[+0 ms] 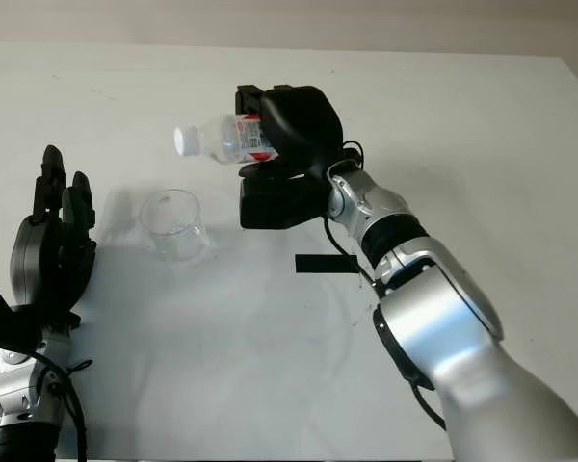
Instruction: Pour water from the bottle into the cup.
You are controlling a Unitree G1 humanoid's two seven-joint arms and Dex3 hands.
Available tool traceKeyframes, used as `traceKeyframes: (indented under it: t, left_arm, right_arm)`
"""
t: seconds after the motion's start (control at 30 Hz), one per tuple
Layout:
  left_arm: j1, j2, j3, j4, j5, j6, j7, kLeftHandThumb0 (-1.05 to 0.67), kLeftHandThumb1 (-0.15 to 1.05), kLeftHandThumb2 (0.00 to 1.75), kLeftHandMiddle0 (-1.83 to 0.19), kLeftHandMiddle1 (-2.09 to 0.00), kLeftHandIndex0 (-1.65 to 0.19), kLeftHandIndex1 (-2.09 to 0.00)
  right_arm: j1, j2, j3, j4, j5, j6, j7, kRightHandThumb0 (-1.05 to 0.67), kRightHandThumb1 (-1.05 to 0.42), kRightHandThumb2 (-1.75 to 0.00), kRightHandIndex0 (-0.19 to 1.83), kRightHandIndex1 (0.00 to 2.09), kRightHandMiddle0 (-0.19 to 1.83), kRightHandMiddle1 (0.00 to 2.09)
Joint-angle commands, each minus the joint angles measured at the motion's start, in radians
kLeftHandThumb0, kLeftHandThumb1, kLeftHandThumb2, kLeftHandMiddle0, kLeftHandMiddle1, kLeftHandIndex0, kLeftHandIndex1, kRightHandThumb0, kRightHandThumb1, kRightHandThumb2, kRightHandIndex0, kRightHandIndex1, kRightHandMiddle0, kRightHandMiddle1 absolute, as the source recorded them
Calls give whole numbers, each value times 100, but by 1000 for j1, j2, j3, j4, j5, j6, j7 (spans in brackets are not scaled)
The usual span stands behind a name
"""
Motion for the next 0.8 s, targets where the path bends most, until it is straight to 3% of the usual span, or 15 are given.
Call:
traceKeyframes:
  t: [0.0, 0.37, 0.77]
  left_arm:
    - [18, -8, -4, 7, 3, -7, -1, -73, 105, 52, 19, 0, 19, 0]
    - [11, -8, -3, 9, 2, -4, 2, -73, 105, 52, 19, 0, 19, 0]
    - [8, -13, -9, 11, 6, -7, 10, -73, 105, 53, 19, 0, 19, 0]
  right_arm:
    - [-48, -20, 31, -2, -34, 4, -43, -43, -105, -32, 114, 209, 82, 209]
    - [-76, -37, 124, 9, -128, 5, -183, -44, -105, -29, 110, 209, 79, 209]
    - [-80, -25, 125, 9, -114, -34, -239, -44, -105, -31, 115, 209, 83, 209]
